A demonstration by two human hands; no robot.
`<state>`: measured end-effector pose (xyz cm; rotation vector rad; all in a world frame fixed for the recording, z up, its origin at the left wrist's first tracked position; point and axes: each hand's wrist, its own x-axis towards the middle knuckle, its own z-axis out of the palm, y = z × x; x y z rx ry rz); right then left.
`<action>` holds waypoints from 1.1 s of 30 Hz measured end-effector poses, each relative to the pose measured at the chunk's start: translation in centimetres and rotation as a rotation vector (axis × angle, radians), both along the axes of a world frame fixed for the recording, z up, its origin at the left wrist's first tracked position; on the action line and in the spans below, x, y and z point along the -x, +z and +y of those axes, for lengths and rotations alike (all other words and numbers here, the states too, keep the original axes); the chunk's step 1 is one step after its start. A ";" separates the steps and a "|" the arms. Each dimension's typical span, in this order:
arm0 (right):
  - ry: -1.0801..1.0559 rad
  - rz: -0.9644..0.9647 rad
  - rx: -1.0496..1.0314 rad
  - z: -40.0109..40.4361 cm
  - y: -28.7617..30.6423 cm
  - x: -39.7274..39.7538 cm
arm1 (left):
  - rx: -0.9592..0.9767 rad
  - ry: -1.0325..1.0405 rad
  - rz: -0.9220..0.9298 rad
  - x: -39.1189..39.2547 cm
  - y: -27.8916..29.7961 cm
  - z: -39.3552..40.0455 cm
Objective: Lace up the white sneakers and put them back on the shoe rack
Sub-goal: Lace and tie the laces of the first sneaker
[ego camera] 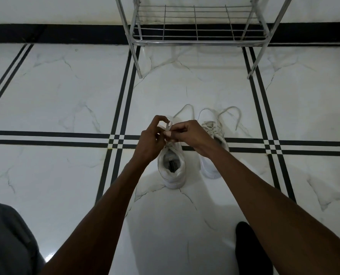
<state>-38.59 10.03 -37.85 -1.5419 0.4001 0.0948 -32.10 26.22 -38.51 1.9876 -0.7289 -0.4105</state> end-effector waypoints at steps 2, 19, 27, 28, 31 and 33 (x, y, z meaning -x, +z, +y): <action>-0.117 0.013 0.045 0.4 -0.2 -0.1 | -0.007 -0.008 -0.006 -0.1 0.0 0.0; 0.140 -0.079 0.774 -0.2 1.3 -1.1 | 0.137 0.163 0.431 -0.3 0.0 0.9; -0.085 -0.131 0.682 1.8 0.7 -0.8 | 0.091 0.100 0.403 -0.4 0.2 0.7; -0.109 -0.117 0.641 2.0 0.8 -0.8 | 0.060 0.087 0.361 -0.5 0.1 0.6; -0.141 -0.095 0.541 1.4 1.0 -0.9 | -0.056 0.104 0.180 -0.7 -0.2 0.5; -0.124 -0.080 0.526 0.8 1.2 -0.7 | -0.091 0.152 0.107 -0.7 -0.5 0.8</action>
